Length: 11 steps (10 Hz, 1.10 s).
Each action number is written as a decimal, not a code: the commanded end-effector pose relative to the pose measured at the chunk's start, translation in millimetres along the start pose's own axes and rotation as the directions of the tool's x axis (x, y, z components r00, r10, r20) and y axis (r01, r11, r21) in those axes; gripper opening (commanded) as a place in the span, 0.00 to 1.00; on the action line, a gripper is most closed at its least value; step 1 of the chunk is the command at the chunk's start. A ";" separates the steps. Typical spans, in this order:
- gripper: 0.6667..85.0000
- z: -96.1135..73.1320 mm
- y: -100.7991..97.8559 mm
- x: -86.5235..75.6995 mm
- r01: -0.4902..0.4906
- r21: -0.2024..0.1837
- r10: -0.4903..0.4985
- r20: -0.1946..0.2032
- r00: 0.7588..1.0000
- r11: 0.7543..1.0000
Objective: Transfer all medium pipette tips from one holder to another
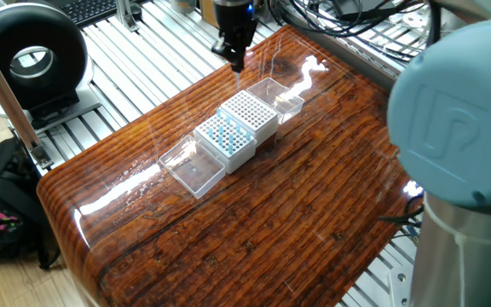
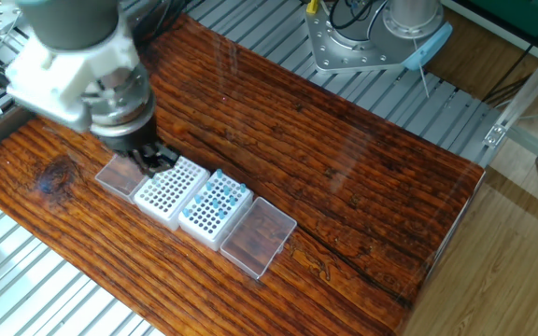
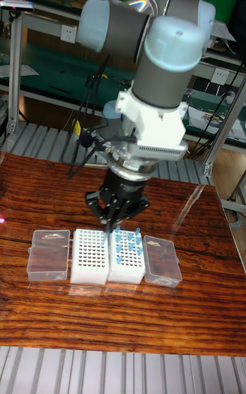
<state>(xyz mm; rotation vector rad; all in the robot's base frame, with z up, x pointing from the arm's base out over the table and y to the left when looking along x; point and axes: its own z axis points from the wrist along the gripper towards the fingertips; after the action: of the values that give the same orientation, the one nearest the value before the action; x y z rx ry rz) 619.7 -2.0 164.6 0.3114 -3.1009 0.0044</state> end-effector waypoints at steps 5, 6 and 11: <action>0.08 11.5 98.0 -24.7 -0.223 -0.152 0.235 0.067 0.970 0.963; 0.08 22.6 100.4 -28.2 -0.230 -0.139 0.241 0.067 0.968 0.963; 0.08 40.6 95.6 -16.2 -0.227 -0.079 0.229 0.016 0.973 0.971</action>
<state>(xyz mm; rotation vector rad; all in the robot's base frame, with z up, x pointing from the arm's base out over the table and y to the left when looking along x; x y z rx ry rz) 623.3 91.2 129.5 -0.0341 -3.1625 -0.1235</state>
